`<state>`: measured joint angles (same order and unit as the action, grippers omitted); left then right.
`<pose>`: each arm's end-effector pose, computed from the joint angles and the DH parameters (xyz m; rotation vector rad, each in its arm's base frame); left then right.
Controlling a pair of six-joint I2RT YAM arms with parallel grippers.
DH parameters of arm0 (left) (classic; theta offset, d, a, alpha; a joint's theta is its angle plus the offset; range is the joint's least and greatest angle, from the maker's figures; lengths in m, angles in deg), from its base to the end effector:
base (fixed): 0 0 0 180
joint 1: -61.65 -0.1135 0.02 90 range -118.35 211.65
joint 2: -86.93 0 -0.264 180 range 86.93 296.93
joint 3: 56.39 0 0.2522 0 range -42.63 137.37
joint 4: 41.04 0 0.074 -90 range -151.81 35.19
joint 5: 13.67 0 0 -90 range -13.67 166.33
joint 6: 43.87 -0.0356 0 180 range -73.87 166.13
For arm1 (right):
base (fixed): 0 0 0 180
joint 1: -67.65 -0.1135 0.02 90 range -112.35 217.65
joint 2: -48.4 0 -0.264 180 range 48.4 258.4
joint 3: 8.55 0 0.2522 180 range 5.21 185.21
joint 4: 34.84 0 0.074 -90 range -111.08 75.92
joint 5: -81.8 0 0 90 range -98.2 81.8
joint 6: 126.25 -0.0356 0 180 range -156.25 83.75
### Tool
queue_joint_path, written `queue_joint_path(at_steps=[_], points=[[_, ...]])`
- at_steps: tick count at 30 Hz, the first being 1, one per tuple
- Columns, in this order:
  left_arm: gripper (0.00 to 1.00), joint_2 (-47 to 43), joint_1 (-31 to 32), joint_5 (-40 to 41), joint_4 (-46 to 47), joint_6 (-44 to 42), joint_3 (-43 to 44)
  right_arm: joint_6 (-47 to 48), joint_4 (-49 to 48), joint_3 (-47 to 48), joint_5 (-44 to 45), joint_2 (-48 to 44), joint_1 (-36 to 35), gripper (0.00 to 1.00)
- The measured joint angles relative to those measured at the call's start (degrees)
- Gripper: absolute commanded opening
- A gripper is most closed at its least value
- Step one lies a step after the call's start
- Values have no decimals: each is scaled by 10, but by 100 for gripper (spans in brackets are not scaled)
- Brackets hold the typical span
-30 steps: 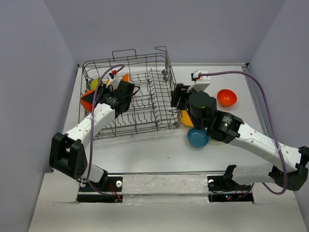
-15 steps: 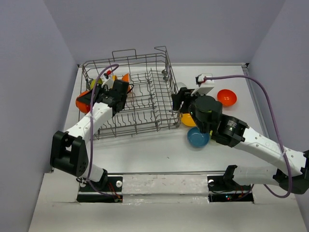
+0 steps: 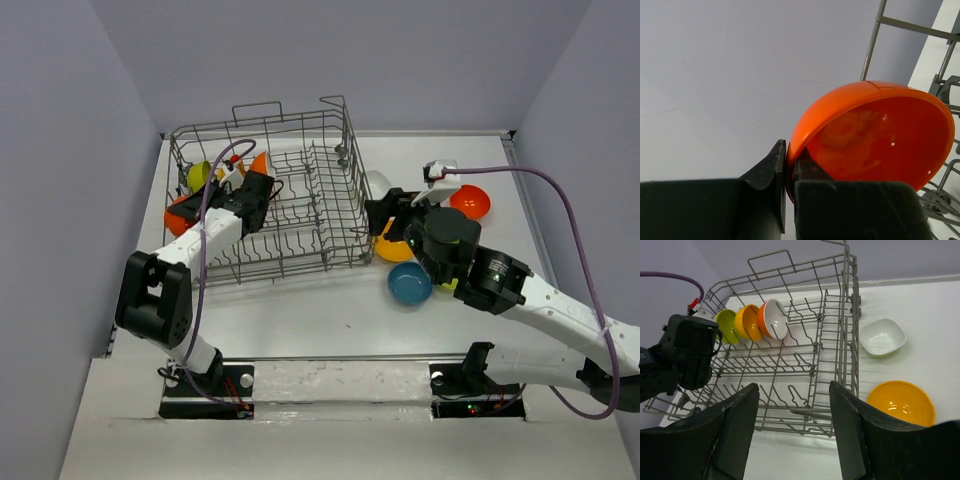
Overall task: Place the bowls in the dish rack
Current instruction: Insert the bowl into the dish rack.
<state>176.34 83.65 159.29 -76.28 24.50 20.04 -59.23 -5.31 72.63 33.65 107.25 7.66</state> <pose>0.3055 -0.0853 0.2624 0.1101 1.9886 1.6661 0.1288 0.1756 0.4227 0.0036 1.6863 0.4755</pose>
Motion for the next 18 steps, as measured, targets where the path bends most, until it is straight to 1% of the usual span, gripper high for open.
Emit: queue_joint_path(at_steps=[10,18], points=[[0,13,-6,0,-16,16,0,-4,-1,-17,-3,-25,0,64],[0,13,-12,0,-16,16,0,-7,-1,-23,-5,-26,0,64]])
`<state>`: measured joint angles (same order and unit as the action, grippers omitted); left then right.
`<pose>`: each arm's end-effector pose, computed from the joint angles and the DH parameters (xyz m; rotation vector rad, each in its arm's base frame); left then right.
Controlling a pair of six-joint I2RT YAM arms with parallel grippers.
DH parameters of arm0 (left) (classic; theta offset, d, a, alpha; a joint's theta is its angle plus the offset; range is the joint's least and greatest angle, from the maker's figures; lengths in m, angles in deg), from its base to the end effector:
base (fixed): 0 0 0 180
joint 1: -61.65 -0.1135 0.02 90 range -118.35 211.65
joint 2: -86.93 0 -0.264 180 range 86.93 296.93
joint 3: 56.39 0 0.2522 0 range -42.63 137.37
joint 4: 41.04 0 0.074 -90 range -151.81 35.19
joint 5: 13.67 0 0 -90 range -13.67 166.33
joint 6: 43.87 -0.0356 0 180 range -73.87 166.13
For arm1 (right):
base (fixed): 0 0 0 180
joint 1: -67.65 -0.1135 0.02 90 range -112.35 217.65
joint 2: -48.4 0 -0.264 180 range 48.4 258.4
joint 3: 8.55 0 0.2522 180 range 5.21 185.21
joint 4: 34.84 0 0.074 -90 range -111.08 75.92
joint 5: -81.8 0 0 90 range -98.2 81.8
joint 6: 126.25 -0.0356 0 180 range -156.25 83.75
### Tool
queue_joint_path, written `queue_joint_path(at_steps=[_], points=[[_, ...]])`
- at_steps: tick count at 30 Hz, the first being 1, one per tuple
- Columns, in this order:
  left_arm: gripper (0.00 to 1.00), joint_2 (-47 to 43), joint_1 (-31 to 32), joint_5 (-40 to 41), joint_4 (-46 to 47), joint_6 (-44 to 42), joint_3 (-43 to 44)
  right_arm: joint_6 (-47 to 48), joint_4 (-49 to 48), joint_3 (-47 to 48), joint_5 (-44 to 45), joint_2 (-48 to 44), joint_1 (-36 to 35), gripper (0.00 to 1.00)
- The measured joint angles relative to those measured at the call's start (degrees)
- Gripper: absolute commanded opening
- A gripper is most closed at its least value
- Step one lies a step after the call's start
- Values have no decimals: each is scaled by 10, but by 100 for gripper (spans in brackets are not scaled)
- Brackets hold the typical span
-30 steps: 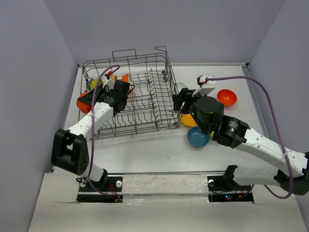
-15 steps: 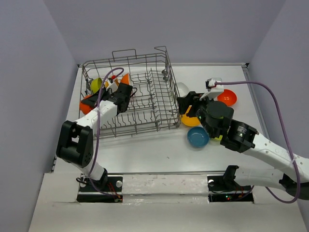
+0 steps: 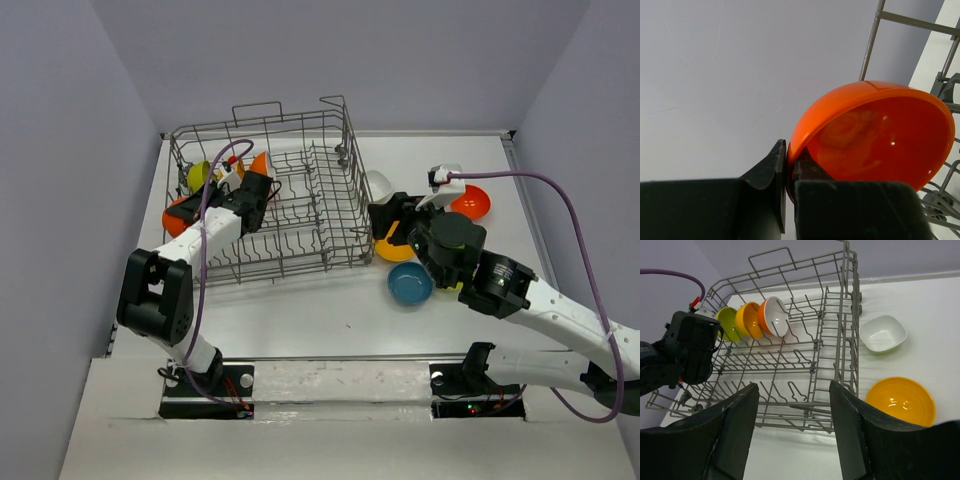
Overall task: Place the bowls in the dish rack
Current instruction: Insert the bowl into the dish rack.
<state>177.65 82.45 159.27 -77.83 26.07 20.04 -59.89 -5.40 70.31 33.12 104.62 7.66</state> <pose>0.3088 -0.0795 0.2543 0.1083 2.0085 1.6924 0.1234 0.1666 0.4181 0.0098 1.6837 0.4964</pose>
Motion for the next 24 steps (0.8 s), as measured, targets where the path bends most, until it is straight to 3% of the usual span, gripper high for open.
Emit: queue_joint_path(at_steps=[24], points=[[0,16,-17,-7,18,-11,2,-8,1,-3,-28,-3,0,64]])
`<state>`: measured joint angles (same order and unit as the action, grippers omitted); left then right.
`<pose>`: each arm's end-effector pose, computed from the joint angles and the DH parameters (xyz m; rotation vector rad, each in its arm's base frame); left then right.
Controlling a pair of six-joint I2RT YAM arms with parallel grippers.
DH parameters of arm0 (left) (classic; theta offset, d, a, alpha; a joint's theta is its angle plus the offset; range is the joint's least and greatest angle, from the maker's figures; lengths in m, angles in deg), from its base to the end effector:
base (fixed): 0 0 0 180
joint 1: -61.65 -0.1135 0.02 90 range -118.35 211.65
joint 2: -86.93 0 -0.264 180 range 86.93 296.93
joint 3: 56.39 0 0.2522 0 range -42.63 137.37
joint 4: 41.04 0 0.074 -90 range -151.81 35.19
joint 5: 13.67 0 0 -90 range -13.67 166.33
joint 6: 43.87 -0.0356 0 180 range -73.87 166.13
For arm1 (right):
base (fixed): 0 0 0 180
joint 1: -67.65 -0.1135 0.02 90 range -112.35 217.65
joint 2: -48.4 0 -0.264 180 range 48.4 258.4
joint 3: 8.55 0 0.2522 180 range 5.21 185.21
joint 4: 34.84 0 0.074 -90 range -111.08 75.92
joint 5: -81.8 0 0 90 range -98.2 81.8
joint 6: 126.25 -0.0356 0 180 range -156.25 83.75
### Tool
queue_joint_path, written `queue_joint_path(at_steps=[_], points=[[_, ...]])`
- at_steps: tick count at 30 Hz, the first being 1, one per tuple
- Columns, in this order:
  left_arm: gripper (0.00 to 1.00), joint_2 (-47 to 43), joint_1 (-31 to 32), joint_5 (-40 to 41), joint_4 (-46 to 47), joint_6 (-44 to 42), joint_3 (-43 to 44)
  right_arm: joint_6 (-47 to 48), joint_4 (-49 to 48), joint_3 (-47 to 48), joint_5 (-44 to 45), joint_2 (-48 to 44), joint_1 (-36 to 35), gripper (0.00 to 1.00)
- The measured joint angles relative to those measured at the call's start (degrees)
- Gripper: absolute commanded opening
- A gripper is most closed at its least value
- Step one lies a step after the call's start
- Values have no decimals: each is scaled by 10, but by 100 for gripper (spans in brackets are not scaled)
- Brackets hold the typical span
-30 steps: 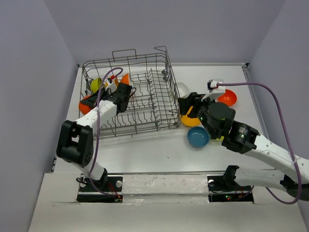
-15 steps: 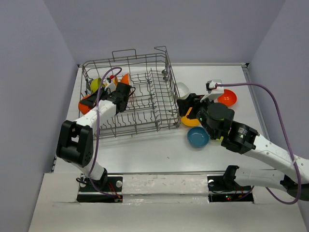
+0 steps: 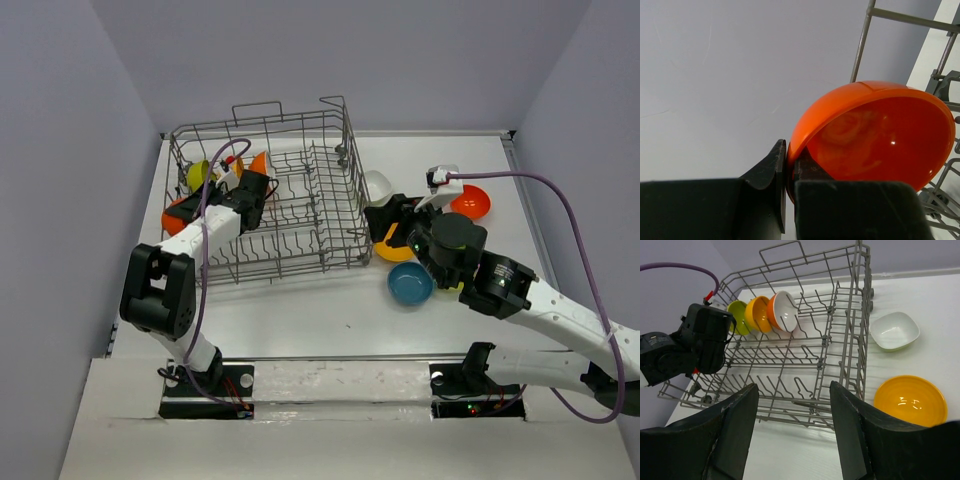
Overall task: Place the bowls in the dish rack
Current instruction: Insert the bowl into the dish rack.
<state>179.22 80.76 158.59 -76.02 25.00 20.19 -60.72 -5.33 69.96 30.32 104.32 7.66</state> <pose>0.3170 -0.0725 0.2480 0.0991 2.0286 1.7052 0.1222 0.1673 0.4168 -0.0165 1.6942 0.5450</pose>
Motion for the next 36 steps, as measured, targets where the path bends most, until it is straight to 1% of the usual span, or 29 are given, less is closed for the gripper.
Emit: queue_joint_path(at_steps=[14,36], points=[[0,11,-16,-3,18,-18,2,-6,0,0,-15,0,0,64],[0,24,-15,12,49,-50,-2,-8,0,-10,-17,0,0,65]])
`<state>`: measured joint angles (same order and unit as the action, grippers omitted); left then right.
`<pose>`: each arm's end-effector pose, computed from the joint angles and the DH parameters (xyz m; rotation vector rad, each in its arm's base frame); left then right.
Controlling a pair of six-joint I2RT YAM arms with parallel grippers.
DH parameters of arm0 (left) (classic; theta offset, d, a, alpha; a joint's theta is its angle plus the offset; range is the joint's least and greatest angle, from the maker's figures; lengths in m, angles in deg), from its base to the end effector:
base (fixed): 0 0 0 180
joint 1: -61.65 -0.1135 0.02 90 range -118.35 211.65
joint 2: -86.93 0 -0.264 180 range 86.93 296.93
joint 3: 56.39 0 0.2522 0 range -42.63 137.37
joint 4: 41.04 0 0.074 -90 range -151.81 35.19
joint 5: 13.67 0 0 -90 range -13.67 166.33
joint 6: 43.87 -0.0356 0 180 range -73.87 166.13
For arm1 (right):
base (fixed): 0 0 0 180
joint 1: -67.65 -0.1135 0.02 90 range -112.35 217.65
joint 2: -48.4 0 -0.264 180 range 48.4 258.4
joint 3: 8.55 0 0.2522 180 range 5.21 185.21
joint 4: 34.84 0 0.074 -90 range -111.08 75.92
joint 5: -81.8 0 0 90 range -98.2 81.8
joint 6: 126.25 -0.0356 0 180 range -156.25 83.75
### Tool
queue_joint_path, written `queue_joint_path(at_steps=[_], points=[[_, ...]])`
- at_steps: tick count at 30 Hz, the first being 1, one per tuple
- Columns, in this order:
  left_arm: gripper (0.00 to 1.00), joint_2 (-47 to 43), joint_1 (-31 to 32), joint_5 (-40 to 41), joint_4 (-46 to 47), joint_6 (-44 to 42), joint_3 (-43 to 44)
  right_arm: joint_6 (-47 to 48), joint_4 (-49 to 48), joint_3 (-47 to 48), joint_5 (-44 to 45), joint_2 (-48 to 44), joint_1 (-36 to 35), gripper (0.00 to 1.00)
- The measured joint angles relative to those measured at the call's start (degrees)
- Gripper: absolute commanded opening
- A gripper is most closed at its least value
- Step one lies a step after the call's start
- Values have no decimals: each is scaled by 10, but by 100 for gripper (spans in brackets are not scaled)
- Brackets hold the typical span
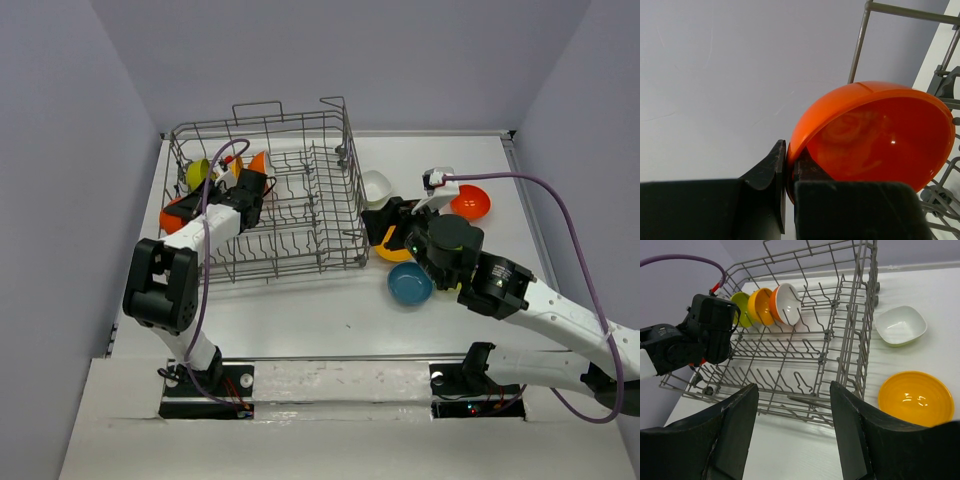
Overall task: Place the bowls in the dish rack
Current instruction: Insert the bowl into the dish rack.
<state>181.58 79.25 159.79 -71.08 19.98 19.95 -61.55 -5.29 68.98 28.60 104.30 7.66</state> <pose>0.3278 -0.0669 0.2391 0.1115 2.0361 1.7723 0.1225 0.1694 0.4109 -0.0357 1.7132 0.5679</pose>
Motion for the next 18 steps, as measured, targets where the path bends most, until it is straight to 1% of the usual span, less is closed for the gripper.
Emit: queue_joint_path(at_steps=[18], points=[[0,25,8,32,4,-5,2,0,0,0,-4,0,0,65]])
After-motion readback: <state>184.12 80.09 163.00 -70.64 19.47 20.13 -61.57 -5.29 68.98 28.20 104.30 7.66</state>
